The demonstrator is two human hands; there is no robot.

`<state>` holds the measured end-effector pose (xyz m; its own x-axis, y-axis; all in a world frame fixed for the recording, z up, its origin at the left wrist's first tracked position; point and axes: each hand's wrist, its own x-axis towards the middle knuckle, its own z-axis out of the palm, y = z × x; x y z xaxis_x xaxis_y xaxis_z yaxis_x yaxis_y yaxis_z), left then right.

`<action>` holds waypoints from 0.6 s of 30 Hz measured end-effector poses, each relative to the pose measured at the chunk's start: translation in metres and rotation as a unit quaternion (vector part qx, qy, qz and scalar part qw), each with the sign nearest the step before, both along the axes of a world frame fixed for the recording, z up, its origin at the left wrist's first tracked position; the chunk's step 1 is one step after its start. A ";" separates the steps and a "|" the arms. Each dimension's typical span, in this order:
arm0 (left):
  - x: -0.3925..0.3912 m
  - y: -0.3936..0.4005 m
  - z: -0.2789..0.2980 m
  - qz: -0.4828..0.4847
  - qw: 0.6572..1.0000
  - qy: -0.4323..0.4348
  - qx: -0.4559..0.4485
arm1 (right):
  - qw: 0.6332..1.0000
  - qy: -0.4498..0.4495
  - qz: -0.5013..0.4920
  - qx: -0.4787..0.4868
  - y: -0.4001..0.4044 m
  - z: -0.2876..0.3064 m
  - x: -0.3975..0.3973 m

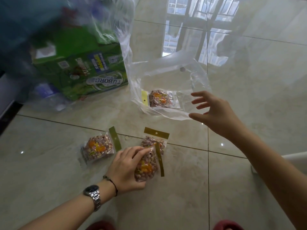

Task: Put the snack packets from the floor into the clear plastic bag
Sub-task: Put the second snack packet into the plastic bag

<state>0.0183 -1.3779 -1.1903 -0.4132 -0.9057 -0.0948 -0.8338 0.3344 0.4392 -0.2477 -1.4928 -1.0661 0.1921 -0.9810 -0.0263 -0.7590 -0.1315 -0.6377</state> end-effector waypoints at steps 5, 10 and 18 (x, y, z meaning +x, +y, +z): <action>-0.013 -0.024 0.037 0.013 0.997 0.043 -0.061 | 1.000 -0.007 -0.016 -0.008 -0.006 0.003 -0.006; -0.023 -0.053 0.070 0.091 0.988 0.076 -0.101 | 0.999 -0.011 -0.033 -0.021 -0.017 0.005 -0.012; -0.029 -0.106 0.105 0.160 0.974 0.105 -0.122 | 0.997 -0.003 -0.055 -0.045 -0.032 0.007 -0.019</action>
<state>-0.0106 -1.4835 -1.0848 -0.0923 -0.9763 0.1960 -0.8135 0.1874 0.5505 -0.2665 -1.5248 -1.0595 0.0822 -0.9945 0.0642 -0.7687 -0.1043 -0.6310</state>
